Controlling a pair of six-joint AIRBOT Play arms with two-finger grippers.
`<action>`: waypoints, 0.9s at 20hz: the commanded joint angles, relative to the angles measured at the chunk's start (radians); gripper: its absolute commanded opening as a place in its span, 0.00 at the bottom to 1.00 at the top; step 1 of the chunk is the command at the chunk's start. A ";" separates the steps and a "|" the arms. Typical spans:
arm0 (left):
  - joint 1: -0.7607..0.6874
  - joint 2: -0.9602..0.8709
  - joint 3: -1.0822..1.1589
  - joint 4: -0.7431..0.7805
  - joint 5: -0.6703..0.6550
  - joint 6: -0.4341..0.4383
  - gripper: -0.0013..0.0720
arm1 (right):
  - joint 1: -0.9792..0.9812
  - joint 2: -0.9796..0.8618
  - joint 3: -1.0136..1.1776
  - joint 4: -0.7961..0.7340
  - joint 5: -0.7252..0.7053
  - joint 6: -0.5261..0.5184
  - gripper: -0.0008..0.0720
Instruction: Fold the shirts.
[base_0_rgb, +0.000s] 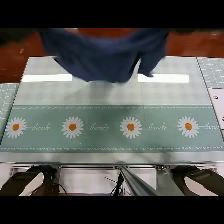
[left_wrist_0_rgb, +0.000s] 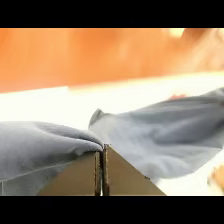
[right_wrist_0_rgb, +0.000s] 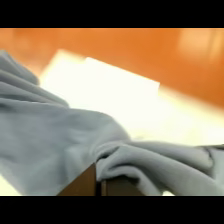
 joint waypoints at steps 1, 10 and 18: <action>0.007 0.099 0.291 0.078 0.031 -0.069 0.04 | -0.008 0.092 0.301 -0.079 0.102 0.011 0.04; 0.007 0.336 0.418 0.335 -0.271 -0.252 0.04 | -0.008 0.425 0.183 -0.122 0.254 0.018 0.04; 0.006 0.320 -0.099 0.335 -0.500 -0.267 0.04 | -0.008 0.429 -0.447 -0.019 0.250 0.009 0.04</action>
